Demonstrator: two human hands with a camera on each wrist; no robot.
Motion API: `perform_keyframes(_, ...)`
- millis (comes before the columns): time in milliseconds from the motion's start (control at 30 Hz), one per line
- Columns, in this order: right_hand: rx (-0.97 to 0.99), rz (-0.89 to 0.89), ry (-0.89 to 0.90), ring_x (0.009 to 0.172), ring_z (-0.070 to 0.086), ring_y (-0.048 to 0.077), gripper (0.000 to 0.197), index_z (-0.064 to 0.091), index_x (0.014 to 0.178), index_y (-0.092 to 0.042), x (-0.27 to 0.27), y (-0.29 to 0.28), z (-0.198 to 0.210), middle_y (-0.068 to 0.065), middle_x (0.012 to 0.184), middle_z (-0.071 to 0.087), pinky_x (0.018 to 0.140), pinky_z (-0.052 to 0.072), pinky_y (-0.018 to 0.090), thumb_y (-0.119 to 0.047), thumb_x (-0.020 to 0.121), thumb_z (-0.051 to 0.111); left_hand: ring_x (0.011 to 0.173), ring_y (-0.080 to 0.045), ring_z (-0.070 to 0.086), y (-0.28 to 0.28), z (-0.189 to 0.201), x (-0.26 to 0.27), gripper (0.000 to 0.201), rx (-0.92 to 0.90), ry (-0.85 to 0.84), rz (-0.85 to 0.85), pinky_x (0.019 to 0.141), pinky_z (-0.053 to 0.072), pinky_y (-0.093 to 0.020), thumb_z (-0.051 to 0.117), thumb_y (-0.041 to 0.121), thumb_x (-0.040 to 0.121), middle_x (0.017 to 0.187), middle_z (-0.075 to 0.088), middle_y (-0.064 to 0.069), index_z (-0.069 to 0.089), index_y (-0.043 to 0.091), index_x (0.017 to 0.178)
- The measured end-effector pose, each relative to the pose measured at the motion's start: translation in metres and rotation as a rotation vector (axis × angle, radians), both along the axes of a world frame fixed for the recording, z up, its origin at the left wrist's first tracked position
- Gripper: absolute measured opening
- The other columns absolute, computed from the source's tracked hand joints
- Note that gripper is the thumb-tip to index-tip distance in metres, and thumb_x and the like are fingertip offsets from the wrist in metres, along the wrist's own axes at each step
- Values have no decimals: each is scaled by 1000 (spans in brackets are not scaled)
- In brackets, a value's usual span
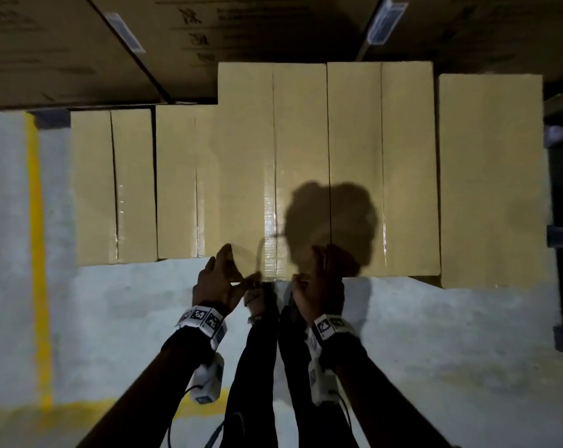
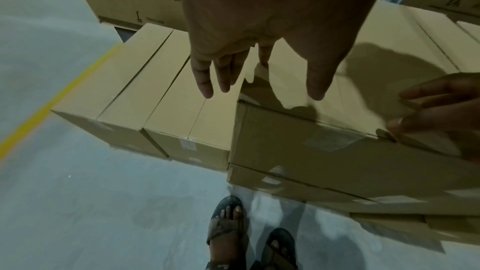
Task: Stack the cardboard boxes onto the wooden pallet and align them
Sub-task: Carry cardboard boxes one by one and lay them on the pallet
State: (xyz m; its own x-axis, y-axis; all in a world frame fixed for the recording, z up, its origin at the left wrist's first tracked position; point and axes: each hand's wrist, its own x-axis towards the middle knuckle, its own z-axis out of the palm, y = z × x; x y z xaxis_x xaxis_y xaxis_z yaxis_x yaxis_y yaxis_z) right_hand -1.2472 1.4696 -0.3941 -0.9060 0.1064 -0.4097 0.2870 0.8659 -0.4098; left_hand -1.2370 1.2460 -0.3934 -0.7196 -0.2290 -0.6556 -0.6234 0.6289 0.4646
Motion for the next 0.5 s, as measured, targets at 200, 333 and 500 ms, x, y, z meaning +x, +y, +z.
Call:
perform_keyframes(200,29,-33,70,127,50,37,66,55,142,-23,6,-10,-6,14,150,45,88,52,47,-42,81,75,87,7,56,13,-8,-3,108,70,30,56,95,49,-29,80,65,77,113,58,0,19,39,163)
perform_keyframes(333,-144,-275,-34,129,48,21,73,48,142,-35,-14,-8,-1,-9,139,49,98,42,35,-66,81,72,90,6,61,7,-15,5,110,93,55,54,93,52,-30,80,66,76,124,51,0,12,50,161)
perform_keyframes(500,-416,-179,22,138,47,5,90,35,155,-43,-33,0,-10,-32,152,33,107,50,38,-74,79,71,101,-17,70,-12,-18,3,111,82,53,82,97,54,-40,81,64,77,143,57,-4,5,58,157)
